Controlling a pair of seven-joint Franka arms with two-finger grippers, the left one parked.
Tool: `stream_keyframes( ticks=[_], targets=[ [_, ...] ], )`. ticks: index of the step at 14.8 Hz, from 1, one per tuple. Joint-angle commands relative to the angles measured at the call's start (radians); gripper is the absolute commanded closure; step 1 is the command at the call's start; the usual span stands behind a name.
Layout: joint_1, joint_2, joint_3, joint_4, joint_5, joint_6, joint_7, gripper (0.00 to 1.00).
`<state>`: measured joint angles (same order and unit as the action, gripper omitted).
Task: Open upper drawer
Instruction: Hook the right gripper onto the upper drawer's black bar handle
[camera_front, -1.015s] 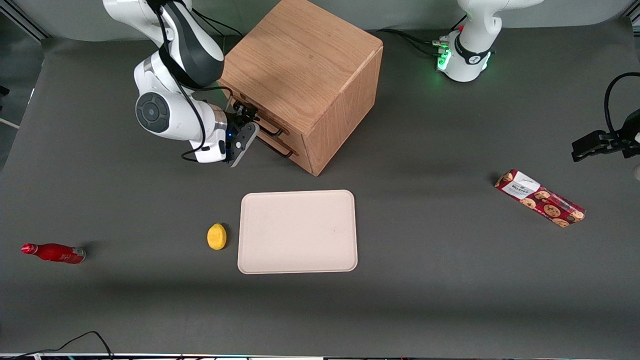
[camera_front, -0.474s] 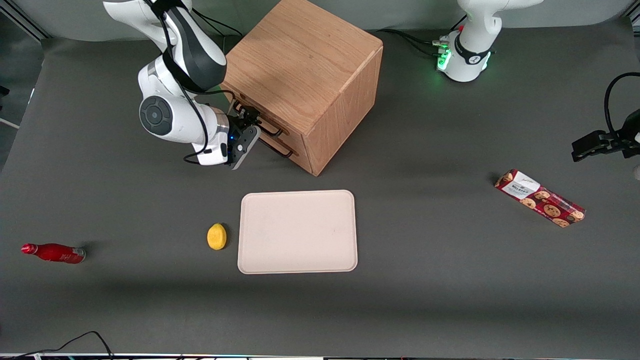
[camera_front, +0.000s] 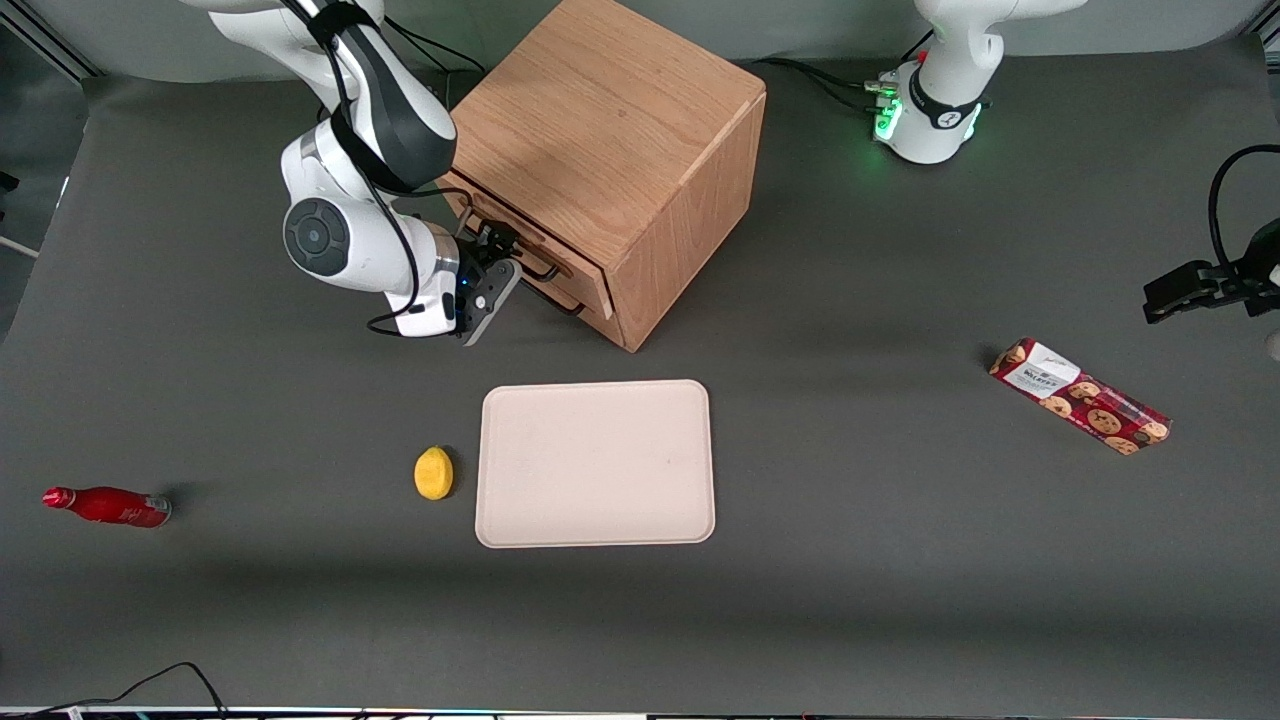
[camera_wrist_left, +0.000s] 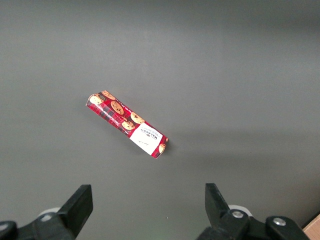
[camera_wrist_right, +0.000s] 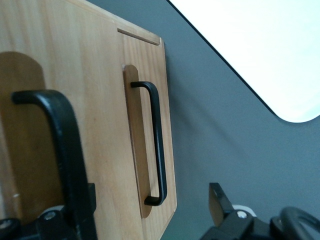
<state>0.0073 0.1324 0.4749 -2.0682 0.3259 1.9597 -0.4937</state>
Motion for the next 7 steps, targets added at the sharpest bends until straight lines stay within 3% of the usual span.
stream_keyframes(
  ticks=[1,7],
  targets=[
    [0.005,-0.002,-0.006,-0.009,-0.019,0.021,-0.017,0.0],
    [-0.004,-0.007,-0.021,-0.001,-0.057,0.021,-0.022,0.0]
  ],
)
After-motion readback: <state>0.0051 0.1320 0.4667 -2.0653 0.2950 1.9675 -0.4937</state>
